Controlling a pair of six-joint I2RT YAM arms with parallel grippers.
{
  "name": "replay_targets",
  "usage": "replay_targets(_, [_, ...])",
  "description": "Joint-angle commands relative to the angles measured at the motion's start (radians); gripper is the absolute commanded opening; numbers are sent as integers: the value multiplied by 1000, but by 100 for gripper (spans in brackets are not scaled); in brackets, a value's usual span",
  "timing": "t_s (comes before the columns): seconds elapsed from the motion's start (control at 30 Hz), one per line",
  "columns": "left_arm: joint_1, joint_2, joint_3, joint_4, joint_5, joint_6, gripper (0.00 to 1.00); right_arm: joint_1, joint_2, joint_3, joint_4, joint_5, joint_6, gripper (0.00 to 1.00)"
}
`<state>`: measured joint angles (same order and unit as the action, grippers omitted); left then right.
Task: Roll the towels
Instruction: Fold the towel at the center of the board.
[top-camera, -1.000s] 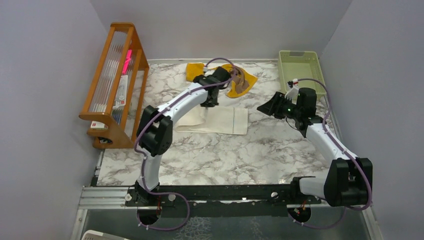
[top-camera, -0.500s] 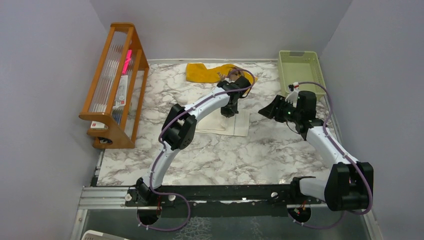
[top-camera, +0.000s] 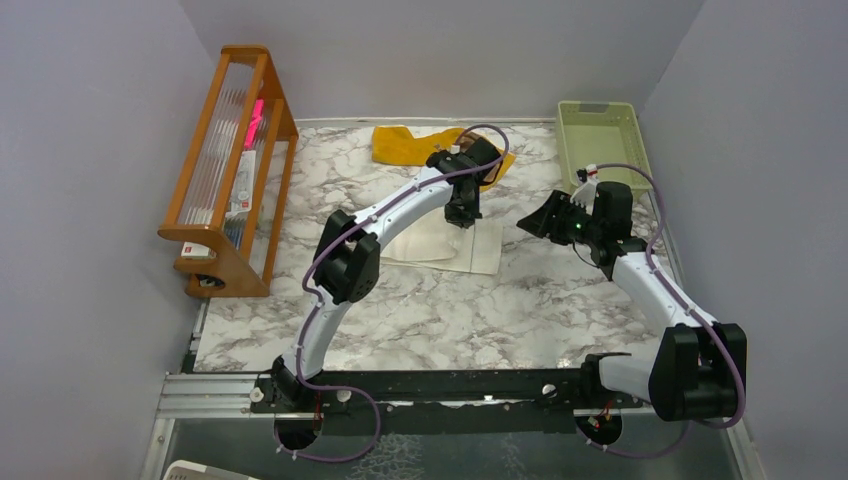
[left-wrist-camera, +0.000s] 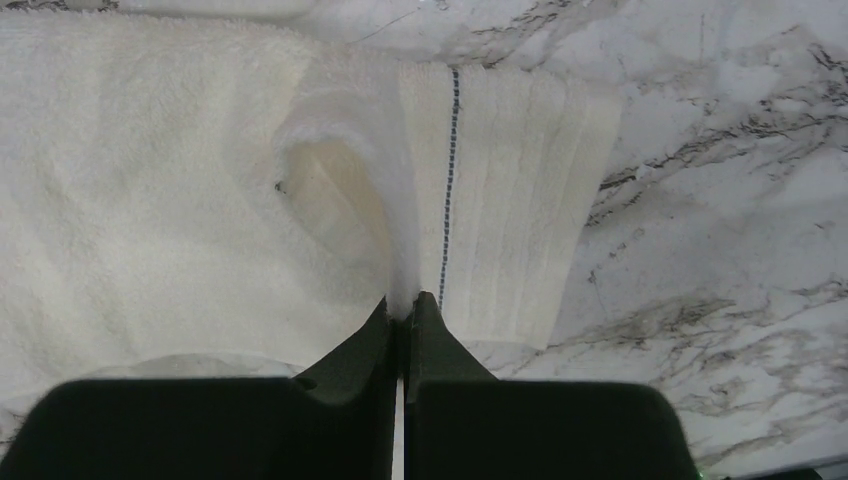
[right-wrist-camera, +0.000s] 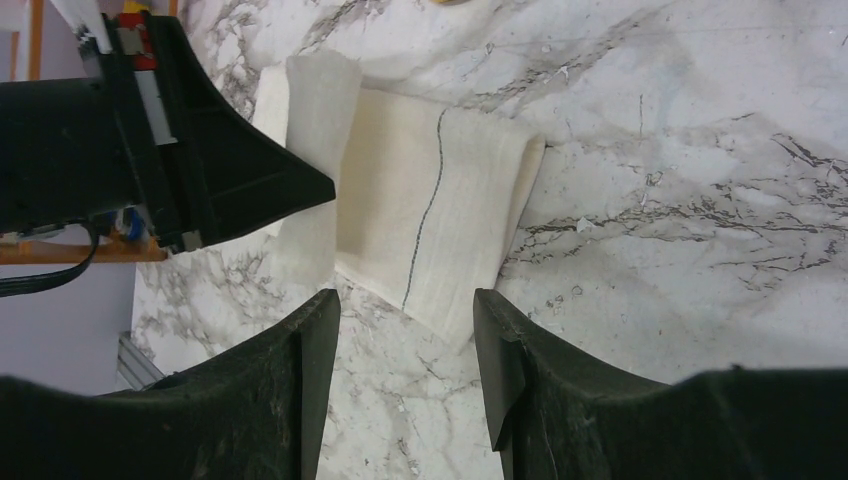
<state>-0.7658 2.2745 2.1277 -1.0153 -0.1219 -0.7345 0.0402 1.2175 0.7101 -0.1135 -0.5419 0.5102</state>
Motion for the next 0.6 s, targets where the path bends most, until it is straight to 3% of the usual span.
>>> replay_targets(0.0, [-3, -71, -4, -6, 85, -8, 0, 7, 5, 1, -7, 21, -18, 53])
replay_targets(0.57, [-33, -42, 150, -5, 179, -24, 0, 7, 15, -14, -16, 32, -29, 53])
